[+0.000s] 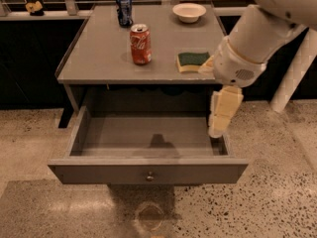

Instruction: Place coke can into top drawer

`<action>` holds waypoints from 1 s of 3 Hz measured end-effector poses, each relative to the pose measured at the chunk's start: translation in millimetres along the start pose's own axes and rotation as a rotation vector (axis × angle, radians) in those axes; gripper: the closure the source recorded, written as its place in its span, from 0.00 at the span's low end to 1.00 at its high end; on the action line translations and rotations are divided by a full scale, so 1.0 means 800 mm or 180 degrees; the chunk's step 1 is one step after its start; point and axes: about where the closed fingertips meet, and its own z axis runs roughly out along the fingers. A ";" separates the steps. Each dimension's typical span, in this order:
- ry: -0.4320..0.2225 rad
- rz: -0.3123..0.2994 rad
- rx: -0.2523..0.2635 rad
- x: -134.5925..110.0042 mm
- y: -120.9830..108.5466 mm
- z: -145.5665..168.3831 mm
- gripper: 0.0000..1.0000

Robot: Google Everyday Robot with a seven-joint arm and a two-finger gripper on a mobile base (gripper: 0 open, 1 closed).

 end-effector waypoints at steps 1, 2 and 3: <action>0.0040 -0.0214 0.0325 -0.054 -0.014 0.030 0.00; -0.0005 -0.0053 0.0677 -0.100 -0.059 0.050 0.00; -0.0006 -0.0055 0.0676 -0.100 -0.059 0.050 0.00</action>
Offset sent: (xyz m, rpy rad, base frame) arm 0.1063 0.1267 -0.0025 0.0262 -0.3107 -0.1338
